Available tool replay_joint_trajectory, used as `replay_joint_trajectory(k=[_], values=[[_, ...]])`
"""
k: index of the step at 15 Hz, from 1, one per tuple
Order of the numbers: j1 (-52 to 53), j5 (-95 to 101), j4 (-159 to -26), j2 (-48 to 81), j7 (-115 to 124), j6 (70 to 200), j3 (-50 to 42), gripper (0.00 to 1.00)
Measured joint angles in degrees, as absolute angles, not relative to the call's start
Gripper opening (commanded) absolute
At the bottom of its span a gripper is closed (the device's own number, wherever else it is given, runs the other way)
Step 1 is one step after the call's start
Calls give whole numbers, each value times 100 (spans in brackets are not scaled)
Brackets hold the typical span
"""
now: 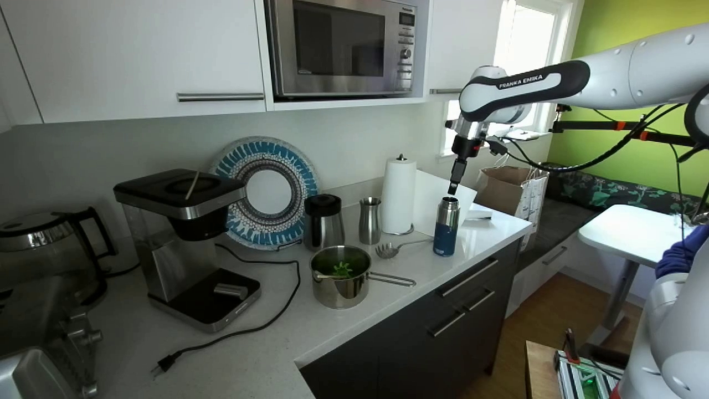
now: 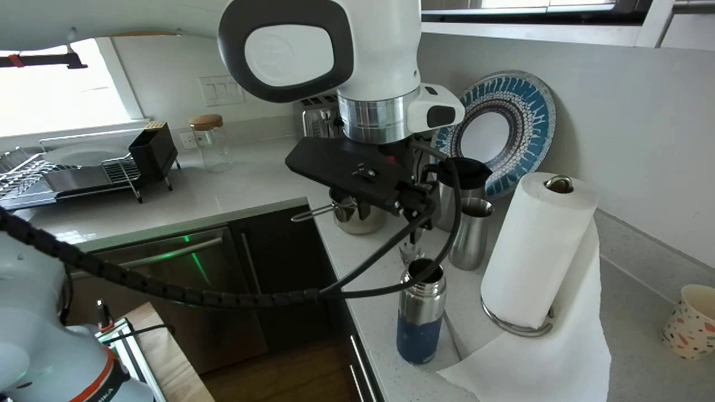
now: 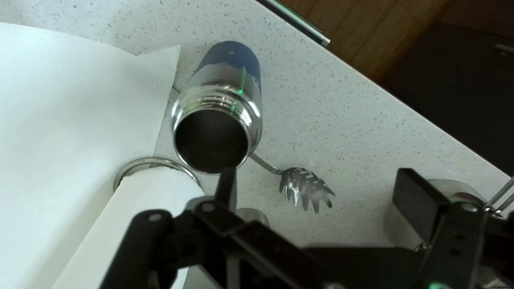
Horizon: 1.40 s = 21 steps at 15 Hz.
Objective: Move the open flask to the left near the toaster
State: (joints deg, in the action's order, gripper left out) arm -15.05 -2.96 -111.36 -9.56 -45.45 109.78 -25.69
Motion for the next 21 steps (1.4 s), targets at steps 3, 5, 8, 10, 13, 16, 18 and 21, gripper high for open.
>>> replay_joint_trajectory(k=[3, 5, 8, 10, 13, 16, 18, 21], values=[[-1507, -296, -11138, -791, -4422, 10979, -2547, 100], [-1527, -299, -11138, -684, -4380, 10980, -2545, 100], [-1605, -302, -11132, -566, -4359, 10984, -2544, 100], [-1663, -305, -11127, -503, -4358, 10985, -2544, 100], [-1714, -358, -11112, -405, -4364, 11001, -2541, 100], [-1724, -468, -11083, -297, -4389, 11015, -2523, 100], [-1726, -527, -11050, -237, -4395, 11015, -2507, 100], [-1748, -547, -10958, -131, -4396, 11015, -2484, 93]])
